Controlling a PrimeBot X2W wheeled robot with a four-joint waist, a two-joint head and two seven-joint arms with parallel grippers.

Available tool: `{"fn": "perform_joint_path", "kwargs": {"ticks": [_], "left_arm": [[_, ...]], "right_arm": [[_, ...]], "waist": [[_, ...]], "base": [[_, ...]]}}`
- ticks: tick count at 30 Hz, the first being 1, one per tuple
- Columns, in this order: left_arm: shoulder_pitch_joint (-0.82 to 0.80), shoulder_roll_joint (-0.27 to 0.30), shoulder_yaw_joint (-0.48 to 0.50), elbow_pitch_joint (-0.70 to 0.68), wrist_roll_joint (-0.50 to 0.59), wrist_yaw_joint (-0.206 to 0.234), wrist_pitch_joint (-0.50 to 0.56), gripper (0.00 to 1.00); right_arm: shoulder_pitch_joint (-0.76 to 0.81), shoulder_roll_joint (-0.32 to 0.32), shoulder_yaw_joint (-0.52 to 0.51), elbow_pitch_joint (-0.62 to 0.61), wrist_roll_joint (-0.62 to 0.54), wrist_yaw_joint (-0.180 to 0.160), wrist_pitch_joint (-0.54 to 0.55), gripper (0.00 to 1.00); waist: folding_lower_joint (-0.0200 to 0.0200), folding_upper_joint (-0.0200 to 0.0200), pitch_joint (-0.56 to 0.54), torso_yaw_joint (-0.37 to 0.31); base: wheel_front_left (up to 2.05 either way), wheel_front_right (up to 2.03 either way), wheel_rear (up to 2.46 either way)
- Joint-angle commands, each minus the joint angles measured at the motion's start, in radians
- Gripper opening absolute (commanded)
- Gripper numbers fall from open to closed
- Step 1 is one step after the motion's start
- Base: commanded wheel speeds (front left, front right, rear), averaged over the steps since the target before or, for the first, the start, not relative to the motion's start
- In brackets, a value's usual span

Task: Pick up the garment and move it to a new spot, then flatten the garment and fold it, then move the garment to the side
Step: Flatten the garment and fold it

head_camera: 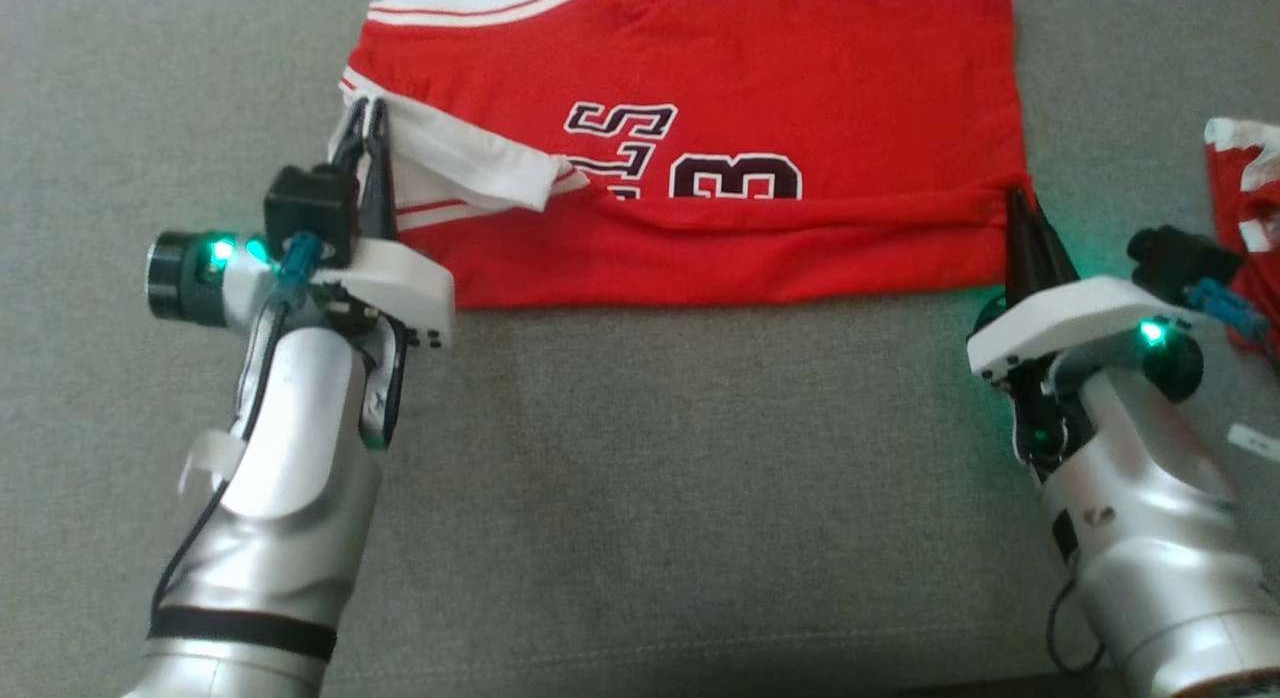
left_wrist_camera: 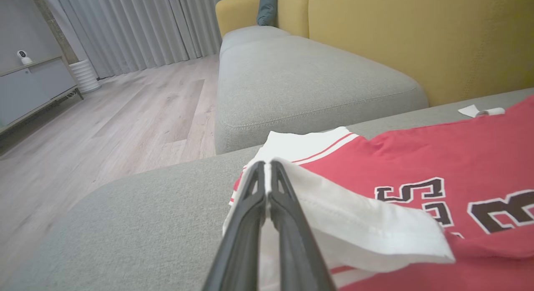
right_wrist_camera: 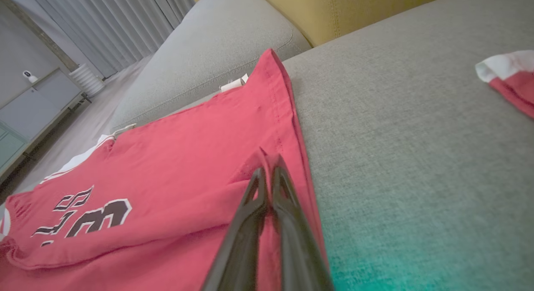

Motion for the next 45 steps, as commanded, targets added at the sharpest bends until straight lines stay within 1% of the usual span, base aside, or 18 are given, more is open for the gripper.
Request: {"fn": "perform_joint_path", "kwargs": {"ticks": [1, 2, 3, 4, 8, 12, 17, 20, 24, 25, 26, 27, 31, 38, 42, 45], "left_arm": [[-0.046, 0.024, 0.031, -0.029, 0.003, 0.012, -0.005, 0.0], [-0.047, 0.023, 0.035, -0.027, 0.0, 0.021, -0.005, 0.0], [-0.045, 0.023, 0.035, -0.028, 0.0, 0.028, -0.005, 0.58], [-0.037, 0.021, 0.037, -0.026, -0.006, 0.033, -0.005, 1.0], [0.036, 0.01, 0.07, -0.075, -0.048, 0.068, -0.005, 1.0], [0.154, -0.001, 0.092, -0.132, -0.083, 0.084, -0.005, 1.0], [0.255, -0.007, 0.09, -0.153, -0.117, 0.09, -0.005, 1.0], [0.276, -0.008, 0.068, -0.161, -0.151, 0.093, -0.005, 1.0], [0.272, -0.008, 0.036, -0.17, -0.18, 0.092, -0.005, 1.0], [0.27, -0.008, 0.033, -0.17, -0.184, 0.092, -0.005, 1.0], [0.268, -0.008, 0.031, -0.171, -0.186, 0.09, -0.005, 1.0], [0.266, -0.008, 0.029, -0.171, -0.191, 0.088, -0.005, 1.0], [0.257, -0.008, 0.031, -0.167, -0.205, 0.078, -0.005, 1.0], [0.238, -0.008, 0.052, -0.161, -0.24, 0.05, -0.005, 1.0], [0.22, -0.008, 0.071, -0.109, -0.266, 0.058, -0.005, 1.0], [0.204, -0.008, 0.072, -0.038, -0.293, 0.059, -0.005, 1.0]], "right_arm": [[-0.029, 0.015, 0.015, -0.02, -0.014, 0.007, -0.009, 0.13], [-0.037, 0.017, 0.009, -0.016, -0.025, 0.007, -0.011, 0.69], [-0.043, 0.018, 0.004, -0.021, -0.039, 0.007, -0.011, 1.0], [-0.045, 0.02, -0.01, -0.038, -0.052, 0.007, -0.012, 1.0], [0.005, 0.029, -0.069, -0.124, -0.124, 0.007, -0.012, 1.0], [0.101, 0.039, -0.114, -0.172, -0.185, 0.007, -0.012, 1.0], [0.178, 0.047, -0.167, -0.151, -0.241, 0.007, -0.012, 1.0], [0.186, 0.048, -0.2, -0.154, -0.288, 0.007, -0.012, 1.0], [0.164, 0.064, -0.224, -0.101, -0.311, 0.007, -0.012, 1.0], [0.156, 0.066, -0.221, -0.08, -0.317, 0.007, -0.012, 0.73], [0.146, 0.067, -0.218, -0.068, -0.322, 0.007, -0.012, 0.24], [0.139, 0.068, -0.214, -0.057, -0.326, 0.007, -0.012, 0.0], [0.122, 0.07, -0.218, -0.044, -0.324, 0.007, -0.012, 0.0], [0.124, 0.072, -0.227, -0.073, -0.32, 0.007, -0.012, 0.0], [0.123, 0.073, -0.219, -0.088, -0.315, 0.007, -0.012, 0.0], [0.123, 0.074, -0.209, -0.101, -0.309, 0.007, -0.012, 0.0]], "waist": [[-0.0001, 0.0, 0.015, -0.004], [-0.0001, 0.0, 0.019, -0.004], [-0.0001, 0.0, 0.021, -0.005], [-0.0001, 0.0, 0.022, -0.006], [-0.0001, 0.0, 0.009, -0.006], [-0.0001, 0.0, -0.01, 0.004], [-0.0001, 0.0, -0.027, 0.02], [-0.0001, 0.0, -0.029, 0.034], [-0.0001, 0.0, -0.019, 0.05], [-0.0001, 0.0, -0.017, 0.052], [-0.0001, 0.0, -0.015, 0.053], [-0.0001, 0.0, -0.013, 0.054], [-0.0001, 0.0, -0.01, 0.053], [-0.0001, 0.0, -0.006, 0.028], [-0.0001, 0.0, 0.004, 0.012], [-0.0001, 0.0, 0.007, 0.002]], "base": [[0.0, 0.0, 0.0], [0.0, 0.0, 0.0], [0.0, 0.0, 0.0], [0.0, 0.0, 0.0], [0.0, 0.0, 0.0], [0.0, 0.0, 0.0], [0.0, 0.0, 0.0], [0.0, 0.0, 0.0], [0.0, 0.0, 0.0], [0.0, 0.0, 0.0], [0.0, 0.0, 0.0], [0.0, 0.0, 0.0], [0.0, 0.0, 0.0], [0.0, 0.0, 0.0], [0.0, 0.0, 0.0], [0.0, 0.0, 0.0]]}}
